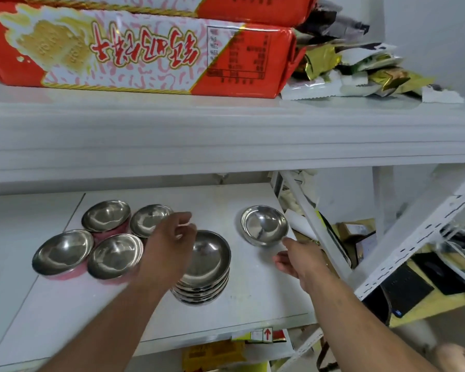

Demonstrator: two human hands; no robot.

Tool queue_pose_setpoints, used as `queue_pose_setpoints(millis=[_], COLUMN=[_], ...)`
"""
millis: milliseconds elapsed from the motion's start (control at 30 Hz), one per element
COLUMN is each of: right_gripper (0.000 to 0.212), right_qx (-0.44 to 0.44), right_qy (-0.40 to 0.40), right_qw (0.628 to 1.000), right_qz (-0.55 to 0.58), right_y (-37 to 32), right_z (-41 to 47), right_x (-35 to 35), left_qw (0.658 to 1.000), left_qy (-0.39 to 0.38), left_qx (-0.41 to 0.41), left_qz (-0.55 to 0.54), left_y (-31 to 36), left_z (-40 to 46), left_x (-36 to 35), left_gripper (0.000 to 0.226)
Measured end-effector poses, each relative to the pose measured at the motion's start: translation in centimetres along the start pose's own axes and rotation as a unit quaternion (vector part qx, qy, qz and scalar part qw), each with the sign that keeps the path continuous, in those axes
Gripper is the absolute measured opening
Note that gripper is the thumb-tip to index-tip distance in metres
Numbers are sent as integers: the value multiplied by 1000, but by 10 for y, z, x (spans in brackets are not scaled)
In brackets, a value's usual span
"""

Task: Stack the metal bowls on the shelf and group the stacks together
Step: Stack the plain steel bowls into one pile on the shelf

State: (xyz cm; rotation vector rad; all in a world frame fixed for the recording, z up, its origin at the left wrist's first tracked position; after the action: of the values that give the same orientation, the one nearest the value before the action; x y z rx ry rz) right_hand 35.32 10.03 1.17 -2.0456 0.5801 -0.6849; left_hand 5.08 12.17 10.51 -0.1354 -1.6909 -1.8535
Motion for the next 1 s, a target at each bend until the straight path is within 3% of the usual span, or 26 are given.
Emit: queue_pose_setpoints(millis=[200, 333, 500, 667, 800, 900, 1000], right_gripper=[27, 55, 51, 59, 58, 48, 32], right_qx=[82, 104, 43, -20, -19, -22, 11], right_qy=[35, 8, -14, -37, -43, -48, -58], right_qw=[992, 988, 996, 999, 999, 998, 998], right_qz=[-84, -116, -76, -10, 9, 17, 27], right_y=[-24, -31, -30, -23, -22, -26, -33], right_z=[40, 54, 76, 88, 95, 94, 85], right_x=[6, -2, -11, -25, -28, -26, -20], left_qw=[982, 977, 955, 942, 934, 932, 930], left_qy=[-150, -111, -102, -104, -92, -84, -72], left_qx=[117, 178, 280, 316, 339, 339, 337], left_qz=[-21, 22, -10, -42, -69, -94, -124], left_y=[20, 18, 1, -20, -20, -8, 0], left_z=[37, 41, 34, 38, 34, 29, 31], left_x=[-130, -173, -214, -238, -234, -222, -206], left_gripper=[15, 40, 68, 81, 69, 48, 45])
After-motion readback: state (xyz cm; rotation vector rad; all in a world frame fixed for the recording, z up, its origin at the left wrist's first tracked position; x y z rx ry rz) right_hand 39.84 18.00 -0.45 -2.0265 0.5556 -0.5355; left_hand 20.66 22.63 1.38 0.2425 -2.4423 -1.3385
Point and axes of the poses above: each hand's wrist, its own z-axis towards the middle knuckle, its own x-axis out of the back of the hand, y = z × x, the point moved 8 cm from there along z, towards the middle knuckle, and after that the axes turned 14 degrees about y, right-handed, at the moved point
